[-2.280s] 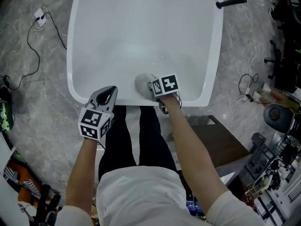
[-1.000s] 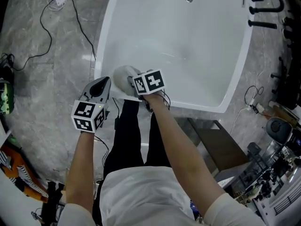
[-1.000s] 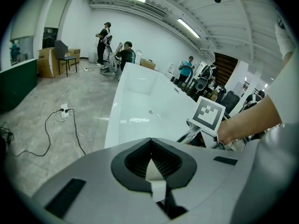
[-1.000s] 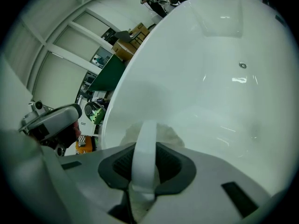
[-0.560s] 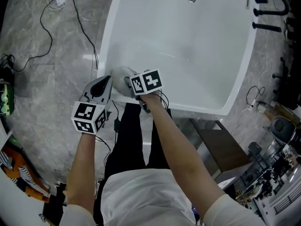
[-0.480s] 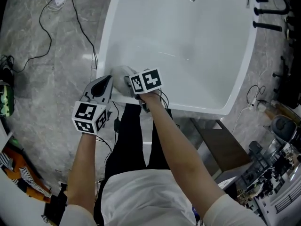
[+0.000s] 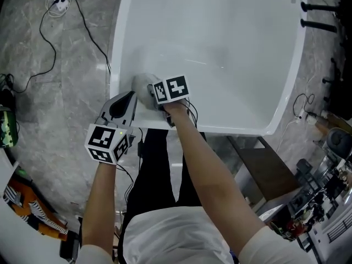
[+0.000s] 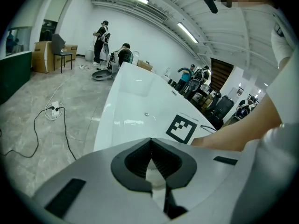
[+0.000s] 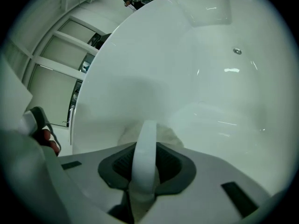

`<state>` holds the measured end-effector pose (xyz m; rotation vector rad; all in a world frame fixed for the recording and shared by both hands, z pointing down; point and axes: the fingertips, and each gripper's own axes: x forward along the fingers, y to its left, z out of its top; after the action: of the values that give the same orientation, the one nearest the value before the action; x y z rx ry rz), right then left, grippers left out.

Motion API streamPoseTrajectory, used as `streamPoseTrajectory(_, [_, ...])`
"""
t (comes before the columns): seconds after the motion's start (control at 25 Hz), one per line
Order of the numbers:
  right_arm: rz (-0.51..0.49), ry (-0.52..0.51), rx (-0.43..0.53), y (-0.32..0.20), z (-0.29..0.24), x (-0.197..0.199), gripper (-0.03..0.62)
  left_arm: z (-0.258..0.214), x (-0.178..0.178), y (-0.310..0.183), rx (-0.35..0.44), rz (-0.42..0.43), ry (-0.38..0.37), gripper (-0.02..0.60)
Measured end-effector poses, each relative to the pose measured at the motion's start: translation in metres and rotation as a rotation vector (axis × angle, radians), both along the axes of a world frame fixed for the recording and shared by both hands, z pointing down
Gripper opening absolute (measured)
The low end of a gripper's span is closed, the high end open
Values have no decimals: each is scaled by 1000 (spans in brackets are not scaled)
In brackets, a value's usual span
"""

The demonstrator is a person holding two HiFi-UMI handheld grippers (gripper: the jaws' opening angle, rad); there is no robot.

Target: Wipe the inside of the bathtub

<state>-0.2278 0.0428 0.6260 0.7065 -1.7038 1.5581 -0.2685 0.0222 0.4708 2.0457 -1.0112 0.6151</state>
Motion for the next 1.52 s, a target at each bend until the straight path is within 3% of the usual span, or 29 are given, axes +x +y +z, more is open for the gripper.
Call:
streamPoseTrajectory(0.56, [25, 35, 10, -7, 28, 29, 95, 15, 32, -18, -22, 7, -19, 5])
streamPoseTrajectory(1.12, [46, 100, 2, 4, 38, 107, 95, 34, 64, -18, -37, 45, -42, 5])
streamPoseTrajectory(1.52, [53, 140, 2, 13, 42, 169, 95, 46, 112, -14, -56, 89, -24, 5])
